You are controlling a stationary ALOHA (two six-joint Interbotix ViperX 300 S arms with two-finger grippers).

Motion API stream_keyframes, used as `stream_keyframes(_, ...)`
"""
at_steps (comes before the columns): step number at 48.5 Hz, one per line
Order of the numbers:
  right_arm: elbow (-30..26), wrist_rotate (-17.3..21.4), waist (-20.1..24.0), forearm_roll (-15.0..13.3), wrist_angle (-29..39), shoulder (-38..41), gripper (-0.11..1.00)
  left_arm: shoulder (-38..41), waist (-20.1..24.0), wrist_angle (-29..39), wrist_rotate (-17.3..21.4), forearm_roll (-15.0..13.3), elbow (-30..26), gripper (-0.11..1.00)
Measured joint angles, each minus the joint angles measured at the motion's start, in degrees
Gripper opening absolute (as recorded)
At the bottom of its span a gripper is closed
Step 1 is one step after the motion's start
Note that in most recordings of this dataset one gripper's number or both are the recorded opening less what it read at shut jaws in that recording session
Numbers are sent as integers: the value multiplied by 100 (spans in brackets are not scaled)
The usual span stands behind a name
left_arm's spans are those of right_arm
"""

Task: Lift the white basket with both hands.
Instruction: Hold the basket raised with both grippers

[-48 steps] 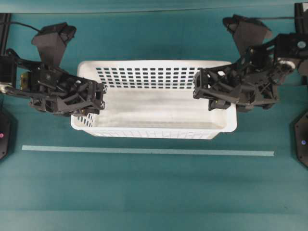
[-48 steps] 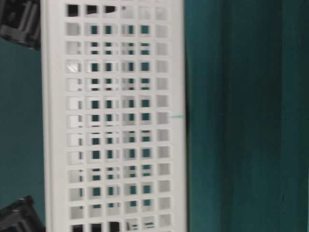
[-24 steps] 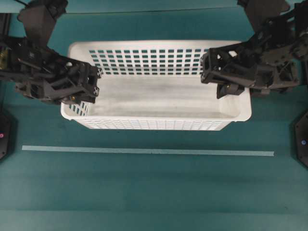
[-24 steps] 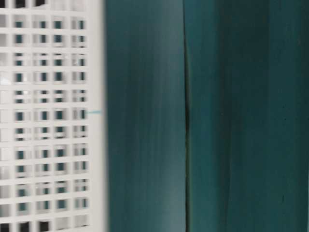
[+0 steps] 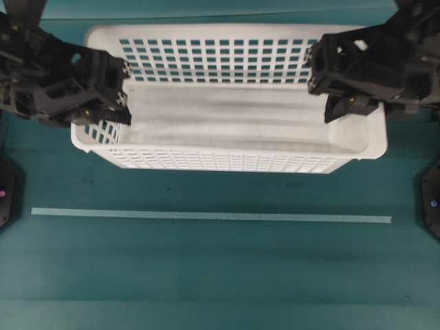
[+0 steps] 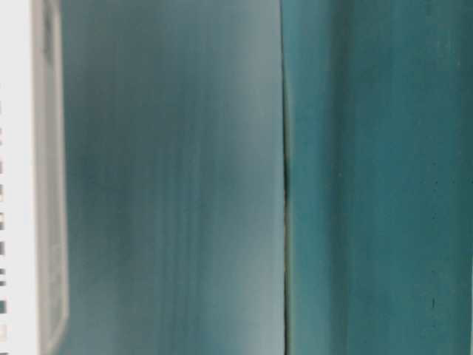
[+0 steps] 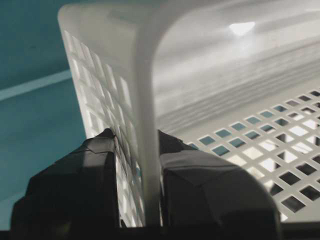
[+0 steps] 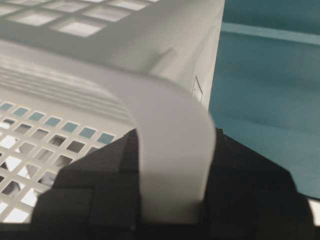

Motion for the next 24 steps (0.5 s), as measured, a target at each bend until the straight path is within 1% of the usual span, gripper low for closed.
stream_keyframes(10,-272,0,26,-26,88,0,18,79,0,316,18,0,-396,9)
stream_keyframes(16,-325,0,35,-26,114,-26,18,193,9,378,149,0,-606,9)
stream_keyframes(24,-439,26,35,-35,149,-141,18,396,9,563,167,9,-1081,9)
